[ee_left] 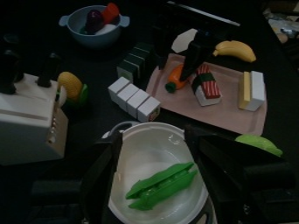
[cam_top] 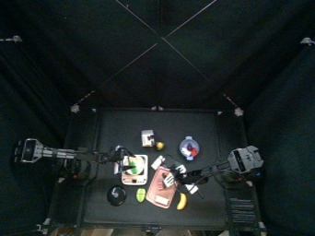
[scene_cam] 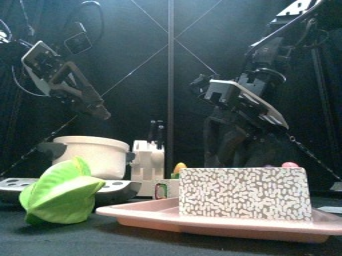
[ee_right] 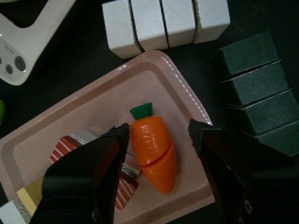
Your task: Grab salmon sushi
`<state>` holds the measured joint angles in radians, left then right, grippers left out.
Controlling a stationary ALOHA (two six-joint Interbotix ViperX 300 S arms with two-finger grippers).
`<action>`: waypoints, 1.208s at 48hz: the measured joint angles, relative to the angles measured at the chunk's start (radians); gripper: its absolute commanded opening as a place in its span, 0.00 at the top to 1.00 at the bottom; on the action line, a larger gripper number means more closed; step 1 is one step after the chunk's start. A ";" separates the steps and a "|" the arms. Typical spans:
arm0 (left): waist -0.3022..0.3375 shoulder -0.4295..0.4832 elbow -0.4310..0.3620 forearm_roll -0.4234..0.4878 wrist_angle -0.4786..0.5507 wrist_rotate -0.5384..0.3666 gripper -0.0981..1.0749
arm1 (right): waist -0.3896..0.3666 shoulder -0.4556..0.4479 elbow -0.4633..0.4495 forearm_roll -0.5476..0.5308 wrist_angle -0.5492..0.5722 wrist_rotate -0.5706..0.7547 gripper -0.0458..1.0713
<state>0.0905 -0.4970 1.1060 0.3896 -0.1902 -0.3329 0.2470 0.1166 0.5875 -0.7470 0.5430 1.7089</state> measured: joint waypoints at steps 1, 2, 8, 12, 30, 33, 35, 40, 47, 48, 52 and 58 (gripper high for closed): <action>-0.002 0.000 0.002 0.000 -0.002 0.000 0.12 | 0.000 -0.002 0.000 -0.005 0.000 0.000 0.15; 0.000 0.000 0.003 0.000 -0.002 0.000 0.12 | 0.000 -0.005 -0.002 -0.009 0.000 0.000 0.15; 0.000 0.000 0.003 -0.002 -0.002 0.000 0.12 | 0.000 -0.040 -0.002 -0.057 0.002 -0.009 0.15; 0.000 0.002 0.003 0.000 -0.002 0.000 0.12 | 0.011 -0.071 -0.008 -0.092 0.000 -0.029 0.15; 0.000 0.002 0.003 -0.002 -0.002 0.000 0.12 | 0.135 -0.023 -0.060 -0.169 -0.038 -0.219 0.16; 0.000 0.000 0.003 -0.002 -0.002 0.000 0.12 | 0.144 -0.009 -0.069 -0.161 -0.035 -0.261 0.16; 0.000 0.000 0.003 -0.002 -0.002 0.000 0.12 | 0.147 0.000 -0.077 -0.153 -0.032 -0.287 0.16; -0.002 0.000 0.003 0.000 0.000 0.000 0.12 | 0.150 0.023 -0.098 -0.120 0.002 -0.347 0.16; 0.000 0.002 0.005 -0.002 -0.002 0.000 0.12 | 0.147 0.046 -0.115 -0.084 0.048 -0.402 0.16; 0.000 0.002 0.006 0.000 -0.002 0.000 0.12 | 0.147 0.049 -0.117 -0.083 0.048 -0.405 0.16; -0.002 0.002 0.006 -0.002 -0.002 0.000 0.12 | 0.146 0.064 -0.120 -0.055 0.051 -0.431 0.16; 0.000 0.000 0.008 0.000 0.000 0.000 0.12 | 0.147 0.078 -0.121 -0.015 0.051 -0.456 0.16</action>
<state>0.0905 -0.4970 1.1137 0.3896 -0.1902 -0.3329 0.3942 0.1948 0.4663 -0.7624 0.5937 1.2533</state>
